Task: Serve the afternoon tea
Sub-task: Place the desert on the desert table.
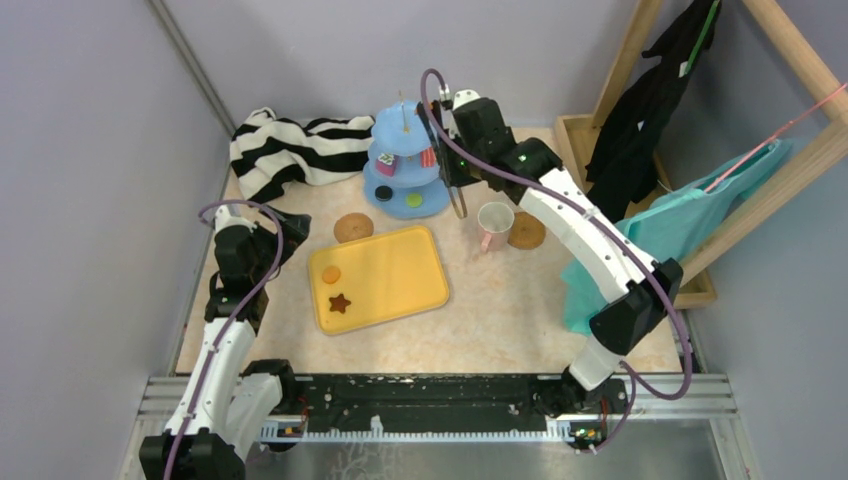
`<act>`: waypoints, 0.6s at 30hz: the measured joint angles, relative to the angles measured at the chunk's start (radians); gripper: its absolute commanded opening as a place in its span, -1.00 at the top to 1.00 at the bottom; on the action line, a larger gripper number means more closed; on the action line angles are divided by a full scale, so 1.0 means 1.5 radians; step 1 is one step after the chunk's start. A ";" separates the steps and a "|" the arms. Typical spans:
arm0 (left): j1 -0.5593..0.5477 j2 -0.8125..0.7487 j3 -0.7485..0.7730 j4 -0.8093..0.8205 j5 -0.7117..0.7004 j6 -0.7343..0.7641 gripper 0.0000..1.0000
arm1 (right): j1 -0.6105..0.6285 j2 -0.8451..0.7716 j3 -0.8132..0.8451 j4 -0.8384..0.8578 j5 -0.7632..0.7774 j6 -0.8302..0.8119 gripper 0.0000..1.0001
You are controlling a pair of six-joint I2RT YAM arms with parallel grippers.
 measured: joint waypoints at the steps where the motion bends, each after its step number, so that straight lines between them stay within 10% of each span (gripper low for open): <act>1: 0.000 0.000 0.000 0.002 0.001 0.000 -0.98 | -0.007 0.008 0.011 0.000 0.000 -0.001 1.00; 18: 0.005 0.000 -0.003 0.011 0.012 -0.003 -0.98 | -0.081 0.228 0.235 -0.039 -0.035 -0.019 1.00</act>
